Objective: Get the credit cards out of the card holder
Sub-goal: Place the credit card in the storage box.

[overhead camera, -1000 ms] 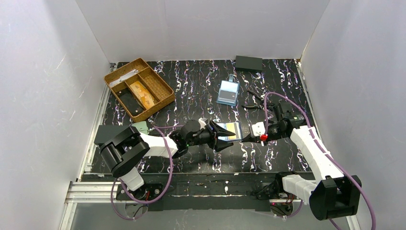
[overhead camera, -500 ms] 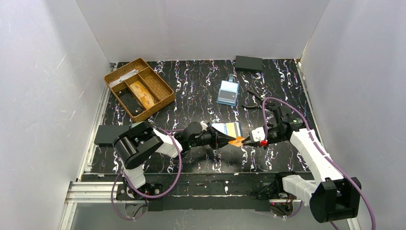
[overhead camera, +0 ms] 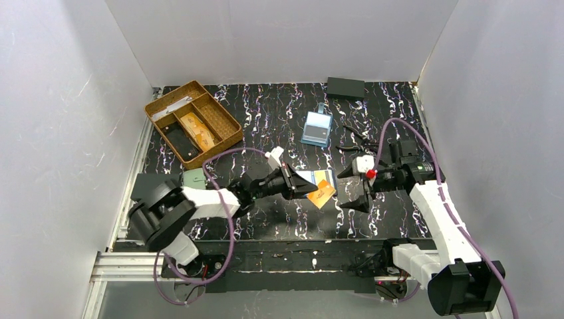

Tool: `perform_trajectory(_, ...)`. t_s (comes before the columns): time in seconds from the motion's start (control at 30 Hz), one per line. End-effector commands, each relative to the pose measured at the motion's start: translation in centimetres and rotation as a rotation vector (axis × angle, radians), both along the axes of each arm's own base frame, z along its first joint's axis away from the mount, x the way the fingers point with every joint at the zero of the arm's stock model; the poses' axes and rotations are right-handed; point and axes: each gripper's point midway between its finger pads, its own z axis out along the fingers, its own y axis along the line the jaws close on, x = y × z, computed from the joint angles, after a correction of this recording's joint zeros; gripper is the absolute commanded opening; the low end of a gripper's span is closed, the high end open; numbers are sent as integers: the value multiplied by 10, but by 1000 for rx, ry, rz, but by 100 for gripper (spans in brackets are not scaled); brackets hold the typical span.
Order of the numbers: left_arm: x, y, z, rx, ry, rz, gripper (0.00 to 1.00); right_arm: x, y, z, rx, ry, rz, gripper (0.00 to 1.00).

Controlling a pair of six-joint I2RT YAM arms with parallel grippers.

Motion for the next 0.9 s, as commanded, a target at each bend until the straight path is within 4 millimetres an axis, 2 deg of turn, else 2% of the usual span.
perform_trajectory(0.0,-22,25,18,254,-621,-176,0,15,5,30,107,187,-137,98)
perform_trajectory(0.1,-31,37,32,260,-810,-213,0,20,8,29,162,284,-162,98)
perform_trajectory(0.23,-35,45,40,260,-910,-220,0,17,16,36,249,453,-141,98)
perform_trajectory(0.33,-32,46,44,264,-924,-200,0,13,20,35,288,548,-107,98)
perform_trajectory(0.53,-26,38,55,236,-906,-170,0,7,32,24,264,596,-77,97)
perform_trajectory(0.87,-26,29,68,168,-883,-165,0,10,48,11,214,649,-82,85)
